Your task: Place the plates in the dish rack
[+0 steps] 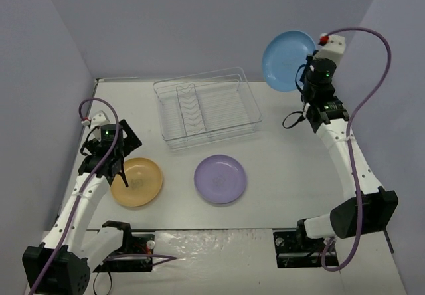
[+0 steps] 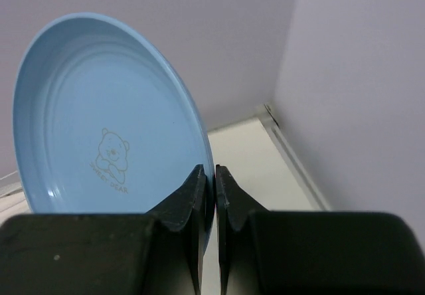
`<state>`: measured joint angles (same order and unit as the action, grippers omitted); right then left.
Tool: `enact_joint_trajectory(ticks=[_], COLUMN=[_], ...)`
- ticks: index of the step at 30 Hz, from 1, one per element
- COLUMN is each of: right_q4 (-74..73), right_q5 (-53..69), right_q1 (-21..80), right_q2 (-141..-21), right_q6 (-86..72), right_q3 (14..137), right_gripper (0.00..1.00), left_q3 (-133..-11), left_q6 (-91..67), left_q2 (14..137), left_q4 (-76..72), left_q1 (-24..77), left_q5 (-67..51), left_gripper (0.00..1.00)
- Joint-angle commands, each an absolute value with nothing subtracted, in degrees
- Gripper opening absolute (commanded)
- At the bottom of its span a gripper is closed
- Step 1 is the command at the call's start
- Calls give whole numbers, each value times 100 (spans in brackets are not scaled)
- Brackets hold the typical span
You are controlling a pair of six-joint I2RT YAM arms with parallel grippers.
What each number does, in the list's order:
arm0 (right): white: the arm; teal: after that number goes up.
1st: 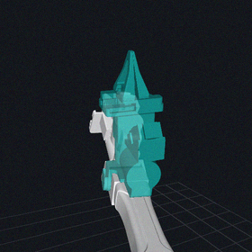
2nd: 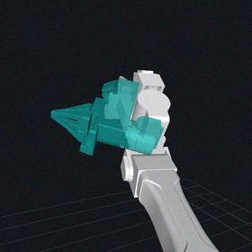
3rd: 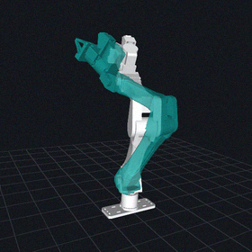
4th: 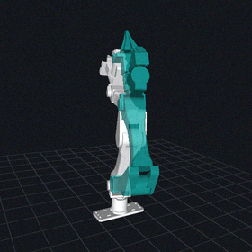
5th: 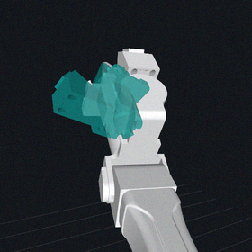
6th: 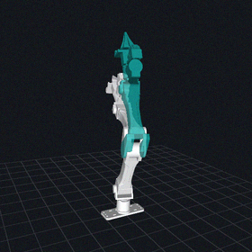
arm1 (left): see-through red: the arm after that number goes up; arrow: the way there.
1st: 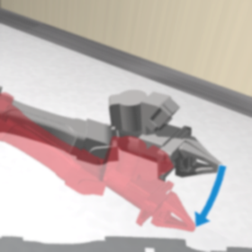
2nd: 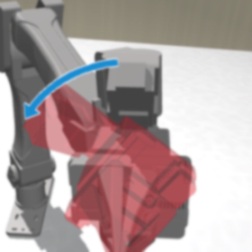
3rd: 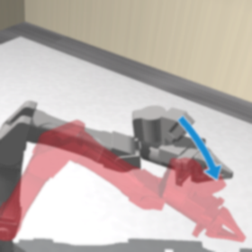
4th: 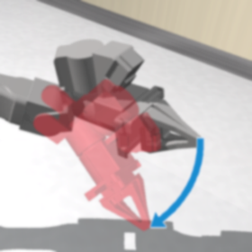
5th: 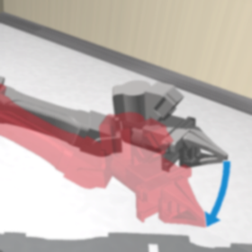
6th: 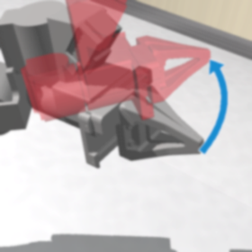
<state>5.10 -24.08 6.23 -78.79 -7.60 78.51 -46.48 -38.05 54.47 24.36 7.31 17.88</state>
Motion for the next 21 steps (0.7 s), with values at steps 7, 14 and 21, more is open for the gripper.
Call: enact_joint_trajectory(ticks=[7,14,21], right_q4=[3104,2722,1958], right_q5=[-442,1246,2453], right_q1=[3249,3409,3443], right_q2=[-9562,-10895,-11638], right_q6=[5529,7642,8420], right_q3=[9400,10705,11650], right_gripper=[0,0,0], left_q3=[-5133,-4998,-4903], left_q6=[-4158,-4160,-4140], left_q2=[5764,5520,5370], left_q4=[2909,2863,2765], left_q1=[624,598,571], left_q5=[2188,2267,2355], left_gripper=[97,97,97])
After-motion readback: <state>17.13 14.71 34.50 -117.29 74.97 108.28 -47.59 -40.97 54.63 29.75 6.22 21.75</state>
